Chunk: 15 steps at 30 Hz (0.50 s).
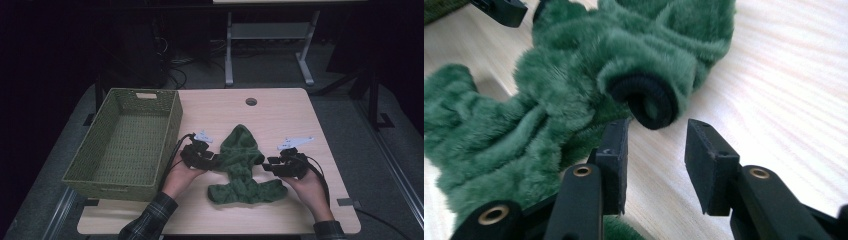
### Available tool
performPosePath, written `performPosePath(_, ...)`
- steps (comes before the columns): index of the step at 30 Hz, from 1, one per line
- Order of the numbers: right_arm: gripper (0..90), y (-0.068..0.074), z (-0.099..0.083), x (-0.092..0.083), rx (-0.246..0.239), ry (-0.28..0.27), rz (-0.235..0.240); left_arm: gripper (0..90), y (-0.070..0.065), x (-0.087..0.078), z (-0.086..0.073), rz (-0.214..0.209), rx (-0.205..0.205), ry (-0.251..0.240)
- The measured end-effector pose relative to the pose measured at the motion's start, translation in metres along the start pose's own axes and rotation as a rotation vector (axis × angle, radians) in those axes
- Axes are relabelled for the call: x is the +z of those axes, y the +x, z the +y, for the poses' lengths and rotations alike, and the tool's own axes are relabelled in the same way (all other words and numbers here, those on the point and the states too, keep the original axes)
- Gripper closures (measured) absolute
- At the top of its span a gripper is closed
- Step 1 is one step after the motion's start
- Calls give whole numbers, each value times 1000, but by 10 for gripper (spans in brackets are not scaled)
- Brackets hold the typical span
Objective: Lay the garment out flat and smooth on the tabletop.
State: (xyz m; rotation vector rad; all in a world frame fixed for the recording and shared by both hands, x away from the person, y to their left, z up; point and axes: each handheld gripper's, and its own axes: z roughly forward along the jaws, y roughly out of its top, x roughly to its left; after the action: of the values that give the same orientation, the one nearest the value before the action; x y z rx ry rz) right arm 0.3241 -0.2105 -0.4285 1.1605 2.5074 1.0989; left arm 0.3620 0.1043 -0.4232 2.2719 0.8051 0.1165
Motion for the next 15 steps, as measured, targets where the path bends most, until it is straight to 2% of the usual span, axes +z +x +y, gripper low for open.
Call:
performPosePath(5, 597, 1, 9, -10, -20, -32, -12, 474, 1, -3, 10, -1, 22, -12)
performPosePath(7, 603, -2, 21, -12, -22, -39, -17, 480, 3, -4, 19, -1, 27, -25)
performPosePath(11, 612, -9, 38, -8, -33, -25, -24, 502, 12, -4, 40, 9, 33, -44)
performPosePath(14, 627, -14, 45, -5, -29, -32, -22, 521, 17, 0, 47, 20, 32, -42)
performPosePath(15, 627, -21, 53, -1, -21, -33, -18, 525, 22, 6, 53, 27, 23, -39)
